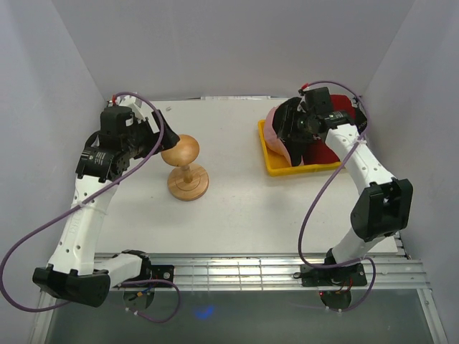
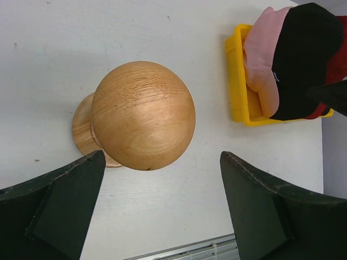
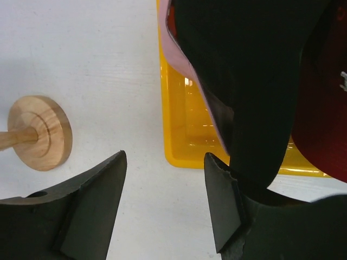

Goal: Stack the hats

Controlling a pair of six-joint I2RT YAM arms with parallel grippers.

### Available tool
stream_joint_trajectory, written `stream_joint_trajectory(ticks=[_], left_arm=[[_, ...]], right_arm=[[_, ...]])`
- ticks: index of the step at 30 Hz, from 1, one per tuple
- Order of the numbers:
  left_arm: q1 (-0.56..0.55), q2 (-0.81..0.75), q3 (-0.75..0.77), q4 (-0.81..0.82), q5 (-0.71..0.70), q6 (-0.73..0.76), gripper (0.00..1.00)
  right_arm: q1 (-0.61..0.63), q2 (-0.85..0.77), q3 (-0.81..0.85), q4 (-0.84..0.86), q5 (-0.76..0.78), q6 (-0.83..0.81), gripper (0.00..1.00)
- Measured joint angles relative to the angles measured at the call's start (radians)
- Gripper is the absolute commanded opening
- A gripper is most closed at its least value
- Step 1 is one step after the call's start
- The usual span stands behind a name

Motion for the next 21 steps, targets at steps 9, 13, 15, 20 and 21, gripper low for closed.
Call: stream_joint_trajectory(ticks=[9, 13, 15, 20, 21], left_arm=[[0.0, 0.014, 0.0, 0.0, 0.002, 0.0, 0.98], [0.0, 0.018, -0.001, 0.001, 0.002, 0.001, 0.98], [0.0, 0.02, -0.003, 0.002, 0.002, 0.001, 0.98], [0.0, 0.021, -0.008, 0.005, 0.002, 0.006, 0.98], [0.0, 0.021, -0.009, 0.006, 0.002, 0.008, 0.98]], right_arm=[[0.015, 0.068, -0.106, 0.051, 0.01, -0.047, 0.59], [0.025, 0.087, -0.157, 0.078, 0.053, -0.068, 0.59], [0.029, 0.087, -0.187, 0.106, 0.07, -0.079, 0.59], [0.054, 0.087, -0.257, 0.189, 0.152, -0.11, 0.59], [0.06, 0.087, -0.274, 0.211, 0.167, -0.115, 0.59]])
